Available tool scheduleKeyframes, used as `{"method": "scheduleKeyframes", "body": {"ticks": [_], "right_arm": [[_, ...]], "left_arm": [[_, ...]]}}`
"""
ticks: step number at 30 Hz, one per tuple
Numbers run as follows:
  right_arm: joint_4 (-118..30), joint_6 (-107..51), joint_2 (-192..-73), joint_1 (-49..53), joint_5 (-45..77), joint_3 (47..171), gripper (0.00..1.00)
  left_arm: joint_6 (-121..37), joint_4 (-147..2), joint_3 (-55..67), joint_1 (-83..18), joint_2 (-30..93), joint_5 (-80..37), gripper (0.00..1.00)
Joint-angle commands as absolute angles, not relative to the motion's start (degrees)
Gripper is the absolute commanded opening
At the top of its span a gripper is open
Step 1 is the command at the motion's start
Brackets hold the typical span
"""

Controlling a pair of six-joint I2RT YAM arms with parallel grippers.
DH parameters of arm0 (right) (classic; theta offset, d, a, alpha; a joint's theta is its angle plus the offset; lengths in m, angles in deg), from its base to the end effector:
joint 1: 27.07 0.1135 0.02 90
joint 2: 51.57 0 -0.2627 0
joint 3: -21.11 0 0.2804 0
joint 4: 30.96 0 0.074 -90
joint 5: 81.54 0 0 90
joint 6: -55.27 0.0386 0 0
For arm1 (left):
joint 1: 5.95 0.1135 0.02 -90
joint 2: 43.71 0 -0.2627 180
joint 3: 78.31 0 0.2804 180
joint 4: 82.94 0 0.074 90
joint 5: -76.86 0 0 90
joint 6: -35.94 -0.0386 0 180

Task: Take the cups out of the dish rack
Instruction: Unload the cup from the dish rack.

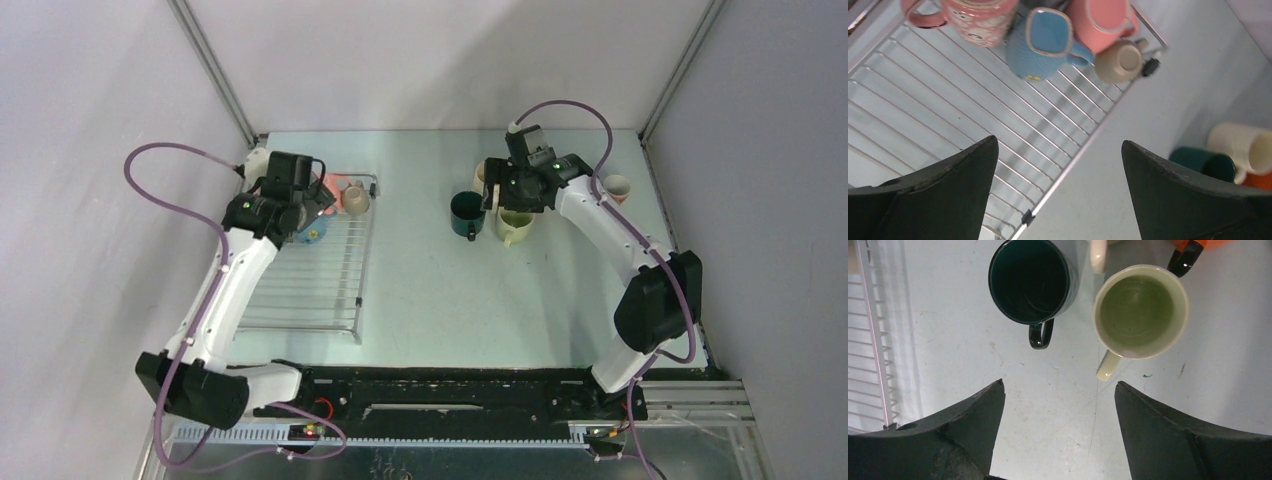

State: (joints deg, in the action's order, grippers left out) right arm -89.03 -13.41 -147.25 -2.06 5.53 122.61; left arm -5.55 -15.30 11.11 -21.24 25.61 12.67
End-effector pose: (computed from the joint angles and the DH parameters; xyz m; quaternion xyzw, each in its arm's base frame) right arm 0.3578 0.1647 0.3144 -0.0222 0.9457 0.1050 0.3068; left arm 0.2591 -0.0534 0.3754 -0.3372 0.8476 -0.0098 0.4097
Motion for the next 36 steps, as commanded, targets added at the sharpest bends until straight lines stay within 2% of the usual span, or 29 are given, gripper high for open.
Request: {"method": "scheduleKeyframes", "body": {"ticks": [1,9,19,36], "right_arm": [[-86.42,-15.02,-145.40,-1.19,7.90,122.29,0.88],[-84.90,-15.57,-144.30,0.70,10.58,121.33,0.90],[-83.63,-15.91,-144.21,0.97,12.82,121.06,0.91],[-82.69,-16.18,-143.90,1.09,14.60,119.13,0.90]], "left_arm": [[0.80,-13.90,13.59,-18.48,30.30,20.29,1.00],[3.83,-12.94,15.84,-10.96,37.27,19.69,1.00],[9.53,-10.11,24.40,-10.35,48.00,19.76,1.00],[29.06,-7.26,28.38,-9.27,57.11,18.13,1.00]]}}
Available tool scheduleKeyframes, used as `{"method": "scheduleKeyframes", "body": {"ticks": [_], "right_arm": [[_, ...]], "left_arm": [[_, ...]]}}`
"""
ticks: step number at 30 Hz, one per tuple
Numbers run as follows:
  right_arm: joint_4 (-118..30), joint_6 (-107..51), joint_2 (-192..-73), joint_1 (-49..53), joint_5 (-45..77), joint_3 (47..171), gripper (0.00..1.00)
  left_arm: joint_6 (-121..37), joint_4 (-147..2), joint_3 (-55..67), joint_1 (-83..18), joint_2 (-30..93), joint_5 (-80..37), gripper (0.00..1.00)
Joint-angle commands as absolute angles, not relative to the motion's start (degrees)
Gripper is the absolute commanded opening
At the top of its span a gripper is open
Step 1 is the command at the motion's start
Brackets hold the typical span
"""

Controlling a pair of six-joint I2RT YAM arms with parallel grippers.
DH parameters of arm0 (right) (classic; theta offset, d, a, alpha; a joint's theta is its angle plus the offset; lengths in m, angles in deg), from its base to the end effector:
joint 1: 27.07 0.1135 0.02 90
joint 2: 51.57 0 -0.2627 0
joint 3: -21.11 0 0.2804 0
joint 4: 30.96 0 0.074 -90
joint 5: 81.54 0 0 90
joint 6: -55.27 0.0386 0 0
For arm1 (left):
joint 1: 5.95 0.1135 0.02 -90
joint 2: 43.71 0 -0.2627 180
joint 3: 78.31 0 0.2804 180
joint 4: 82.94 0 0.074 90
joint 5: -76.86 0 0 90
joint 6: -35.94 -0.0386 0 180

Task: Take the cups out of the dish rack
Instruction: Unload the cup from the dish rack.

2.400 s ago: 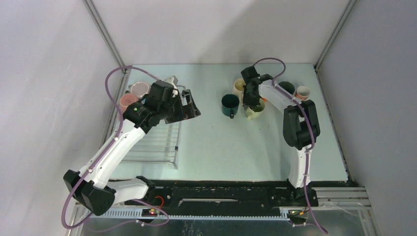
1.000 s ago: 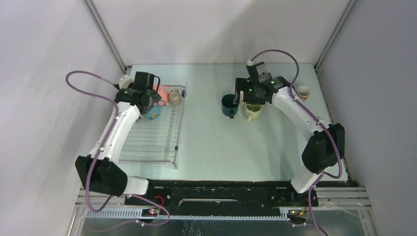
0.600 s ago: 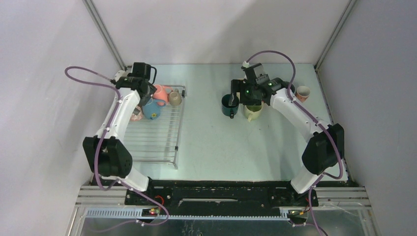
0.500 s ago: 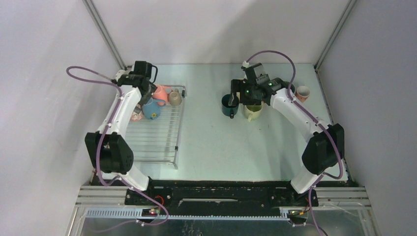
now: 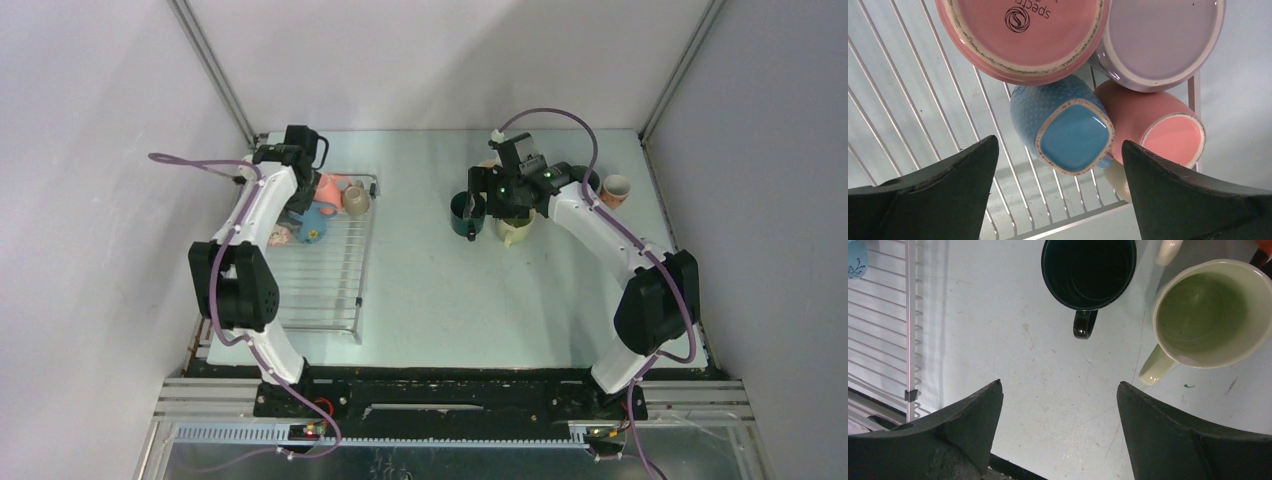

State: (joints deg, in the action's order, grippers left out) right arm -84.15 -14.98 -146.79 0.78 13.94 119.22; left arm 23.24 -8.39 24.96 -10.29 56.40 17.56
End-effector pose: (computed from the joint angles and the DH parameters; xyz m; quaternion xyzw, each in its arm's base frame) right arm 0.3482 0.1881 0.3027 -0.0825 0.9360 0.1780 0.2922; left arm 0.3807 -0.0091 0.2860 -0.6002 0.7397 0.0958 0.2888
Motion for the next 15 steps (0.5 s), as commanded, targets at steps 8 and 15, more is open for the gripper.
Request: {"method": "scheduleKeyframes", "body": {"ticks": [8,15], "right_arm": [[-82.72,-16.16,-144.31,1.11,14.62,119.18,0.90],[-82.69,-16.18,-144.68,1.12,14.82,119.31,0.90]], "left_arm": [[33.53,-5.55,27.16,-9.02,58.22,16.98,0.98],[33.55,-4.04,26.83,-8.91,58.90,16.60,0.84]]}}
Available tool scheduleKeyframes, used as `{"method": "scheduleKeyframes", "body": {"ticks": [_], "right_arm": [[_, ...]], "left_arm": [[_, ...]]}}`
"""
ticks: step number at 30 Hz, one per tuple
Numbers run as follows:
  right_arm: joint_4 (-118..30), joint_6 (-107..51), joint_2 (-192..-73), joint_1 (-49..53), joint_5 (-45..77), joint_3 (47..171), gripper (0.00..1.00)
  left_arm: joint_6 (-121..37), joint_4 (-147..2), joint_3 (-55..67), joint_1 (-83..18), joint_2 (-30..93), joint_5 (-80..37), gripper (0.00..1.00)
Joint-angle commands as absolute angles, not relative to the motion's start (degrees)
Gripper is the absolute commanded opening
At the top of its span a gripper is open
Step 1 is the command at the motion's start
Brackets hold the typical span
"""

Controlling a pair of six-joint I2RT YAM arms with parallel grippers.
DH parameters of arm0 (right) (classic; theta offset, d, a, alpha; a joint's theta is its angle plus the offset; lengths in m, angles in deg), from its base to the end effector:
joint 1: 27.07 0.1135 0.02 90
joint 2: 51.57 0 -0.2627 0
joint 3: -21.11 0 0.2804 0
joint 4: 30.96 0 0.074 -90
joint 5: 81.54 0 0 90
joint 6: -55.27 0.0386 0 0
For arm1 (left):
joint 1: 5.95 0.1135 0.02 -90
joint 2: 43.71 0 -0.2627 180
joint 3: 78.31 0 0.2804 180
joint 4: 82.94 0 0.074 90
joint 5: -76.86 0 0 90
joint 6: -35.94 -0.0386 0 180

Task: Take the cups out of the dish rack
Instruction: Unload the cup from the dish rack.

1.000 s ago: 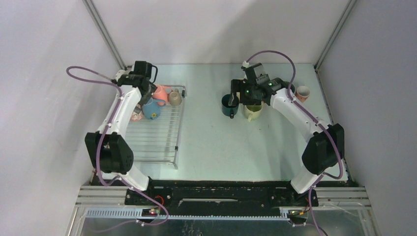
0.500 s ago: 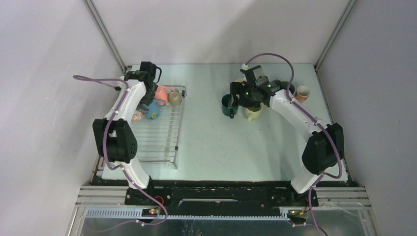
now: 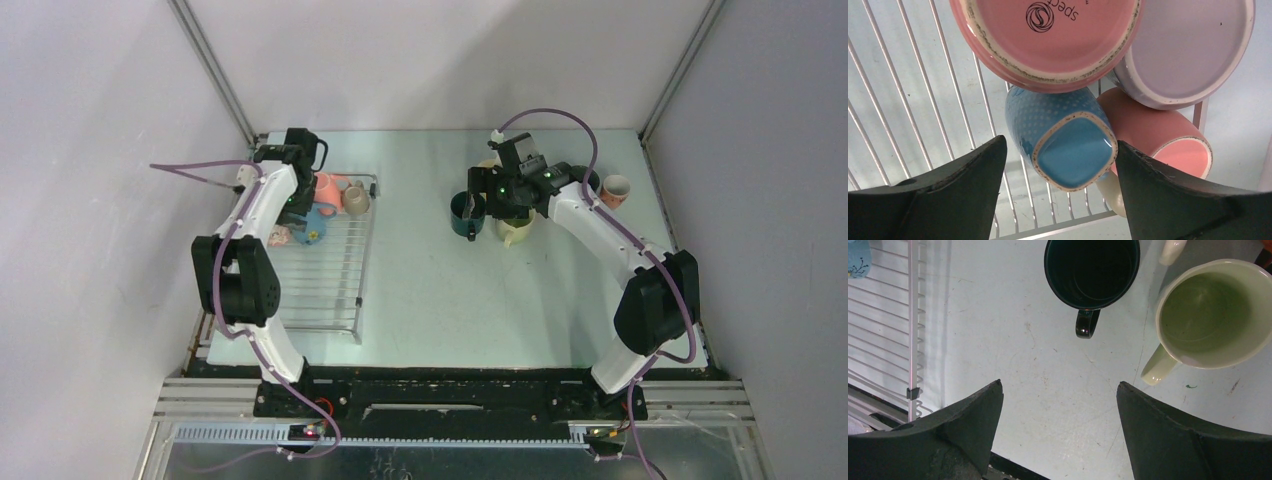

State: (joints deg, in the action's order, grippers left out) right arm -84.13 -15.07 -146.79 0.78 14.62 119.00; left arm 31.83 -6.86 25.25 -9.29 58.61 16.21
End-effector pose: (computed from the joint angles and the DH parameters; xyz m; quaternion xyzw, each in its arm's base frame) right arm 0.3477 0.1884 0.3015 -0.0852 0.9361 0.1822 0.2885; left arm 0.3850 -0.0035 0.2723 -0.6577 0.6986 0.0891 0.2672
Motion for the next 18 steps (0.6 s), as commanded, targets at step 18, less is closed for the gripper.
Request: {"method": "scheduleKeyframes", "body": {"ticks": [18], "right_arm": [[-82.81,-16.27,-144.87,0.88,14.93,119.37,0.90]], "left_arm": [[33.33,-3.17,23.20,-8.83,59.33,14.42,0.93]]}}
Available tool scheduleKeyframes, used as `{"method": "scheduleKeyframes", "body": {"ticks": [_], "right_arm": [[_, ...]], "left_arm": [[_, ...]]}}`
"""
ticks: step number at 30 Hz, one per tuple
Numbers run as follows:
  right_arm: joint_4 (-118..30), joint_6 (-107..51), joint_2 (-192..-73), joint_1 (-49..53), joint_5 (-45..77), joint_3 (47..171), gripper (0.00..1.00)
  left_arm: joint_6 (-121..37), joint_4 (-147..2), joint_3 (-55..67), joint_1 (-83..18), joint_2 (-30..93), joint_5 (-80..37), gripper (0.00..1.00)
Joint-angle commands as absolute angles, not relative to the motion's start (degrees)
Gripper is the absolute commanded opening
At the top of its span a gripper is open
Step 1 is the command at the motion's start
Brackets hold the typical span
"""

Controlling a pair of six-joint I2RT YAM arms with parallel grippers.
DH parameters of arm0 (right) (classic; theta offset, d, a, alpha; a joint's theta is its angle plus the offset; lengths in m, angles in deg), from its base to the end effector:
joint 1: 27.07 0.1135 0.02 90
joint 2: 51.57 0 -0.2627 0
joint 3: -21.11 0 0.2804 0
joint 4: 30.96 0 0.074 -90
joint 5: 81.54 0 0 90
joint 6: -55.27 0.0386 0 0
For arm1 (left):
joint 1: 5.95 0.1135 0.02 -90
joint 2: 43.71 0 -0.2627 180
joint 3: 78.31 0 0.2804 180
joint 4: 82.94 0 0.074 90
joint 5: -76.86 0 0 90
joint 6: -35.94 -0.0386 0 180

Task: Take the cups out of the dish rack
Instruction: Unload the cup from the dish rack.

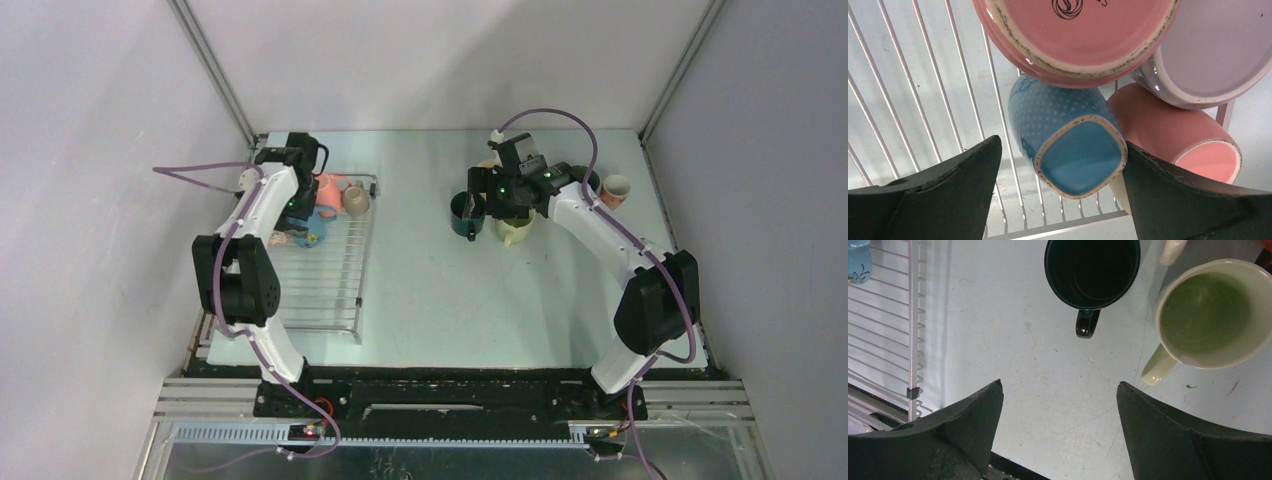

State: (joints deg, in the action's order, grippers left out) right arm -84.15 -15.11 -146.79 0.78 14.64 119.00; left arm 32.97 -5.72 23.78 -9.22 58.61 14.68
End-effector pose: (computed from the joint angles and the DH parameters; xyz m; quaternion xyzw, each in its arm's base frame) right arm 0.3477 0.1884 0.3014 -0.0856 0.9361 0.1822 0.2883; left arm 0.3804 -0.0037 0.2635 -0.6637 0.7008 0.0933 0.2442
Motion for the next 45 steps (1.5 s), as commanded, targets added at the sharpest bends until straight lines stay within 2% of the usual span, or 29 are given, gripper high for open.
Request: {"method": "scheduleKeyframes", "body": {"ticks": [1,8,11,16,20,25,29,33,45], "right_arm": [[-82.77,-16.27,-144.83,0.88,14.92,119.31,0.90],[-82.54,-16.27,-144.89,0.87,15.23,118.81,0.90],[-82.38,-16.27,-144.68,0.83,15.28,118.59,0.90],[-82.54,-16.33,-144.77,0.81,15.34,118.52,0.90],[-82.28,-16.27,-144.45,0.79,15.53,118.20,0.90],[-82.37,-16.27,-143.99,0.79,15.58,118.52,0.90],[-82.42,-16.18,-143.72,1.03,16.02,119.03,0.90],[-82.35,-15.95,-143.28,1.13,16.40,118.99,0.90],[-79.74,-12.69,-143.47,2.55,21.52,119.25,0.90]], "left_arm": [[33.25,-3.10,23.59,-8.83,59.72,14.38,0.93],[33.23,-2.99,24.67,-8.76,61.44,14.03,1.00],[32.88,-3.33,24.22,-8.75,61.79,14.06,0.99],[31.94,-4.68,22.75,-8.73,61.77,13.76,0.82],[30.23,-5.20,21.77,-8.76,60.66,13.93,0.61],[26.54,-5.63,20.90,-8.99,58.43,13.81,0.39],[21.49,-6.82,20.02,-9.36,56.23,13.19,0.18],[16.52,-8.47,18.06,-9.86,53.94,11.99,0.03],[2.83,-16.44,11.30,-10.43,45.93,5.66,0.00]]}}
